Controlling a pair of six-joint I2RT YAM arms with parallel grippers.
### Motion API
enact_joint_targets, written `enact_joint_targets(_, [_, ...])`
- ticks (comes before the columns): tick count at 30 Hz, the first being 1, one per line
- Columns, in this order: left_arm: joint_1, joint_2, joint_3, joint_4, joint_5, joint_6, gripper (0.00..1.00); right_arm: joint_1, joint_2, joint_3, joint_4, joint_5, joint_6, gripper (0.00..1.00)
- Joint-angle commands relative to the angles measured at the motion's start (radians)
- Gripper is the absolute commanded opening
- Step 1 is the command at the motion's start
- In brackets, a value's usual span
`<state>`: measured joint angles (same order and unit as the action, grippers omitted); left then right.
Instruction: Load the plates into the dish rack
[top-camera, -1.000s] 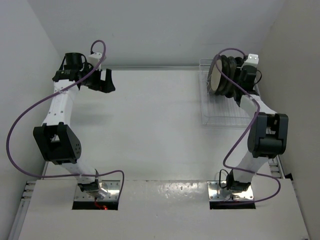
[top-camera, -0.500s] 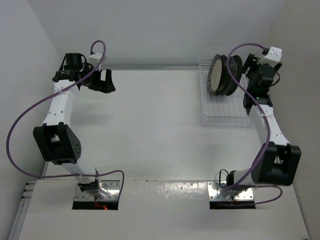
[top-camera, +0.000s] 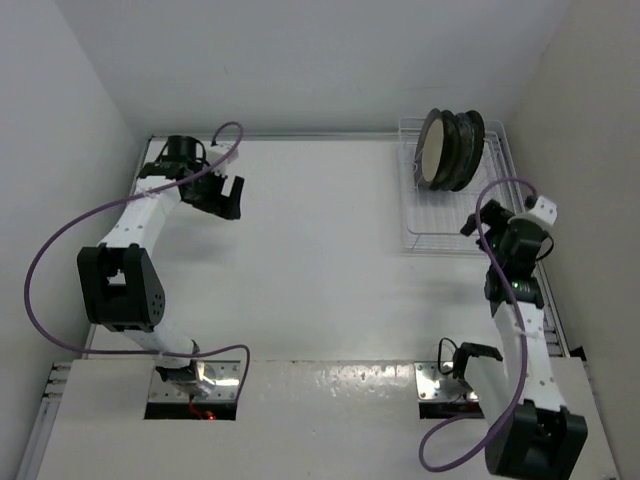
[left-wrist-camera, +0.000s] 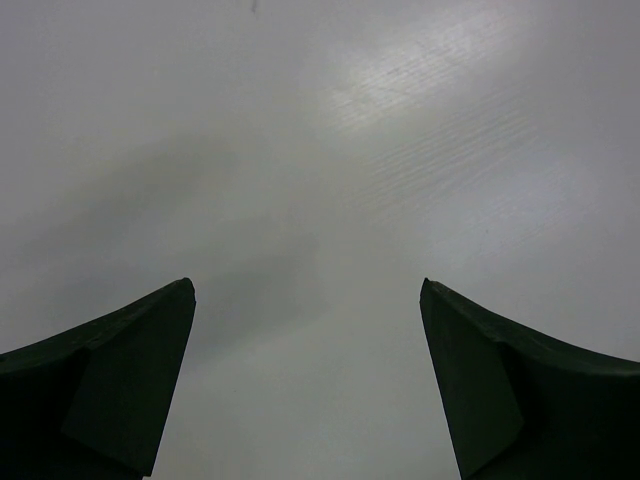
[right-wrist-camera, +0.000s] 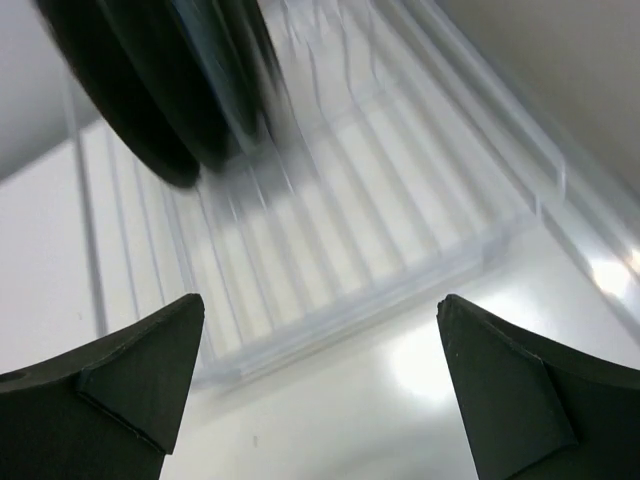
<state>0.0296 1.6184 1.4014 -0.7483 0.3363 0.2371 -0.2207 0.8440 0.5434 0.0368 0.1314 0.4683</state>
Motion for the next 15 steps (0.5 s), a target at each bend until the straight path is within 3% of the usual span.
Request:
enact_joint_targets(1, [-0.052,-0.032,-0.042,0.013,-0.057,0.033,1.00,-0.005,-0.101,-0.069,-0.171,0.037,0.168,1.00])
enact_joint_targets(5, [-0.109,-0.023,-0.064,0.013,-0.057,0.042,1.00,-0.005,-0.221,-0.108,-0.331,0.082,0.231,1.00])
enact_joint_targets(15, [-0.174,-0.003,-0.096,0.041,-0.115,0.031,1.00,-0.006,-0.306,-0.134,-0.612,0.111,0.345,1.00])
